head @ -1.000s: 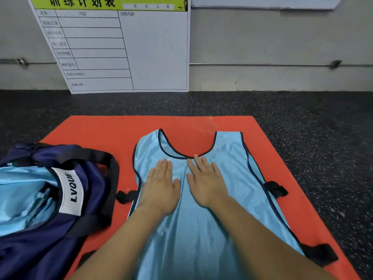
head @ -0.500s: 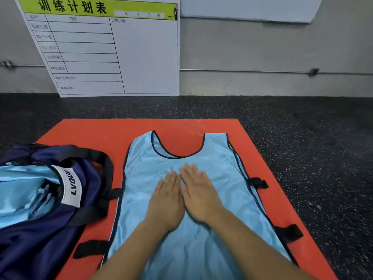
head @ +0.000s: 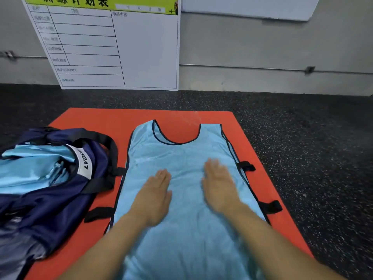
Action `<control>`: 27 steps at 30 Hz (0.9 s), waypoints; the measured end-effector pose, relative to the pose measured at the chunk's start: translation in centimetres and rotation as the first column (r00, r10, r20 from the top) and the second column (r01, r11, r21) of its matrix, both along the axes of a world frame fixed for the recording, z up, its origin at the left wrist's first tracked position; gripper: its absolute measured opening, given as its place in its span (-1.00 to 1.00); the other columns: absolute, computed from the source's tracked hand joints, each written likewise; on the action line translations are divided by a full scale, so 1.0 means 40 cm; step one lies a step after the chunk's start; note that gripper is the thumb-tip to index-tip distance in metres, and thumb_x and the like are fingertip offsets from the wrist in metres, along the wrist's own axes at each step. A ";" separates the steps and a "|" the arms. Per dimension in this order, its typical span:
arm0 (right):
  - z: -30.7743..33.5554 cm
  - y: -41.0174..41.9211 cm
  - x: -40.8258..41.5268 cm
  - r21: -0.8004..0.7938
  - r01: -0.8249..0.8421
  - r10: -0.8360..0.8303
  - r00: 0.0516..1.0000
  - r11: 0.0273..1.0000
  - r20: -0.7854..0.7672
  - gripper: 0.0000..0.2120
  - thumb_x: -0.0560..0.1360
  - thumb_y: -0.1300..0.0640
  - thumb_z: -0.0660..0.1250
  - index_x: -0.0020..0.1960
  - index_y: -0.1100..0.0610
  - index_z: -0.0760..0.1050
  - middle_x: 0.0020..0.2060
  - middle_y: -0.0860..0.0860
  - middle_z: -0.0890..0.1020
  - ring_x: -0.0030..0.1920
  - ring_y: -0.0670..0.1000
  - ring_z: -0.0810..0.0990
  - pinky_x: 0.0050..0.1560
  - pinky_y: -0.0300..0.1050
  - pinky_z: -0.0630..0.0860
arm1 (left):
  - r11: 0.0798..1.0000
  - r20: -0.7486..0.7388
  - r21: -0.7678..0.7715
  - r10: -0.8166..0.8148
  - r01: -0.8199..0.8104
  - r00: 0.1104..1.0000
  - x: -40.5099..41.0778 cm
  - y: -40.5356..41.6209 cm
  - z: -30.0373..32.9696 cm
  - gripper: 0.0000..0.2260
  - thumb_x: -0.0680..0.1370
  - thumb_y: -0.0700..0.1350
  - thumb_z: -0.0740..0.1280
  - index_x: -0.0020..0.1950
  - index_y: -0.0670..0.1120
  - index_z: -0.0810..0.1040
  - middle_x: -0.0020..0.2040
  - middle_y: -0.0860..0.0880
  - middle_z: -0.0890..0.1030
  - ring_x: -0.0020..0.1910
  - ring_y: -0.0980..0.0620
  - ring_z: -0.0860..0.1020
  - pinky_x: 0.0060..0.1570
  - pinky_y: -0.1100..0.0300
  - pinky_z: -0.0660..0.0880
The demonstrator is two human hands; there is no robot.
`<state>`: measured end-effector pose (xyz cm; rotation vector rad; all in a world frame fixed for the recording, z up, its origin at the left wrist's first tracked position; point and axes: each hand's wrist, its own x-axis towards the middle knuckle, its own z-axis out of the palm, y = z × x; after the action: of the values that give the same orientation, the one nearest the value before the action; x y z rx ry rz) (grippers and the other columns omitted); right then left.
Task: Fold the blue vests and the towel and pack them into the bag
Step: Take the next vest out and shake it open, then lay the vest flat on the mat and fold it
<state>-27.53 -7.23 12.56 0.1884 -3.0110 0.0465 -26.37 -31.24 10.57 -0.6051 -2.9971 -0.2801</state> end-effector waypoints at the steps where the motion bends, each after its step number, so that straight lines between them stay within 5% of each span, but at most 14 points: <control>1: -0.011 -0.068 0.020 -0.039 -0.074 0.075 0.996 0.997 0.041 -0.43 0.62 0.04 -0.03 0.49 0.30 0.40 0.51 0.20 0.38 0.50 0.25 0.39 0.50 0.18 0.24 | 0.999 -0.002 0.002 -0.036 0.036 0.999 0.023 0.044 -0.002 -0.45 0.65 0.03 -0.01 0.44 -0.28 0.48 0.46 -0.20 0.46 0.43 -0.16 0.48 0.46 0.01 0.33; 3: -0.014 -0.142 0.077 -0.150 -0.161 0.178 0.978 0.976 0.108 -0.31 0.59 -0.06 -0.22 0.58 0.21 0.27 0.59 0.12 0.27 0.60 0.15 0.22 0.58 0.12 0.08 | 0.998 -0.034 0.009 -0.067 0.068 0.997 0.068 0.092 -0.009 -0.49 0.60 -0.03 0.08 0.43 -0.29 0.49 0.44 -0.21 0.49 0.42 -0.17 0.48 0.44 -0.01 0.22; 5: -0.013 -0.101 0.125 -0.155 -0.085 0.112 0.978 0.984 0.174 -0.28 0.58 -0.12 -0.34 0.66 0.12 0.04 0.65 0.04 0.03 0.65 0.06 -0.05 0.62 0.05 -0.15 | 0.999 -0.045 0.009 -0.032 0.032 0.999 0.107 0.077 -0.020 -0.46 0.62 0.02 0.07 0.49 -0.28 0.42 0.51 -0.19 0.41 0.50 -0.14 0.39 0.47 0.01 0.11; 8: -0.034 0.069 0.171 -0.072 0.057 -0.047 0.990 0.996 0.131 -0.42 0.70 -0.09 -0.19 0.68 0.06 -0.13 0.66 -0.03 -0.13 0.65 0.01 -0.20 0.63 0.04 -0.21 | 0.999 0.001 -0.006 0.052 -0.052 0.999 0.148 -0.010 -0.029 -0.36 0.64 0.15 -0.08 0.61 -0.22 0.20 0.63 -0.12 0.16 0.62 -0.07 0.13 0.56 0.07 -0.08; 11: -0.026 0.210 0.209 -0.003 0.182 -0.178 0.963 0.983 0.201 -0.41 0.70 -0.11 -0.24 0.66 0.09 -0.21 0.65 0.00 -0.19 0.63 0.01 -0.25 0.62 0.03 -0.24 | 0.991 0.067 -0.002 0.134 -0.134 0.989 0.169 -0.079 -0.029 -0.26 0.58 0.23 -0.25 0.65 -0.19 0.02 0.66 -0.09 -0.04 0.65 -0.04 -0.08 0.59 0.10 -0.21; 14: -0.013 0.166 0.239 -0.019 0.157 -0.152 0.977 0.987 0.150 -0.34 0.66 -0.10 -0.36 0.65 0.22 -0.08 0.63 0.10 -0.11 0.65 0.14 -0.09 0.63 0.06 -0.15 | 0.994 0.019 0.007 0.112 -0.112 0.994 0.221 -0.036 -0.004 -0.31 0.62 0.14 -0.11 0.57 -0.31 0.22 0.60 -0.25 0.20 0.60 -0.20 0.18 0.59 -0.03 0.06; 16: -0.028 0.044 0.284 -0.075 -0.022 0.031 0.992 0.997 0.123 -0.36 0.69 -0.07 -0.20 0.57 0.31 0.23 0.57 0.20 0.20 0.57 0.24 0.27 0.57 0.08 0.05 | 0.999 -0.006 -0.014 -0.034 0.034 0.999 0.274 0.050 -0.003 -0.43 0.62 0.03 0.03 0.46 -0.34 0.42 0.48 -0.28 0.42 0.47 -0.23 0.42 0.49 -0.09 0.27; 18: -0.058 -0.052 0.339 -0.123 -0.160 0.171 0.981 0.979 0.089 -0.41 0.67 -0.07 -0.06 0.55 0.25 0.33 0.55 0.14 0.32 0.55 0.17 0.32 0.51 0.08 0.06 | 0.993 -0.011 -0.045 -0.114 0.113 0.993 0.322 0.109 -0.007 -0.47 0.62 0.00 0.07 0.45 -0.29 0.46 0.46 -0.22 0.46 0.46 -0.16 0.44 0.45 -0.08 0.26; 23: -0.063 0.069 0.402 -0.080 -0.056 0.065 0.990 0.995 0.123 -0.28 0.59 -0.21 -0.34 0.67 0.07 -0.04 0.66 -0.03 -0.06 0.65 -0.01 -0.16 0.58 0.02 -0.25 | 0.998 -0.006 -0.031 -0.049 0.049 0.999 0.365 -0.013 -0.018 -0.42 0.68 0.12 -0.04 0.60 -0.20 0.25 0.61 -0.12 0.20 0.60 -0.04 0.15 0.53 0.06 -0.04; 27: -0.045 0.203 0.442 -0.050 -0.165 0.171 0.970 0.985 0.174 -0.18 0.52 -0.36 -0.52 0.67 -0.01 -0.18 0.63 -0.12 -0.21 0.59 -0.14 -0.35 0.59 -0.05 -0.29 | 0.972 0.046 -0.074 -0.222 0.225 0.974 0.404 -0.116 0.011 -0.39 0.68 0.23 -0.25 0.66 -0.03 -0.13 0.65 0.04 -0.20 0.61 0.16 -0.24 0.57 0.13 -0.21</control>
<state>-9.84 0.88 10.77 0.4589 -3.1604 0.1400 -10.23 -35.89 10.99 -0.9593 -2.9876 -0.1885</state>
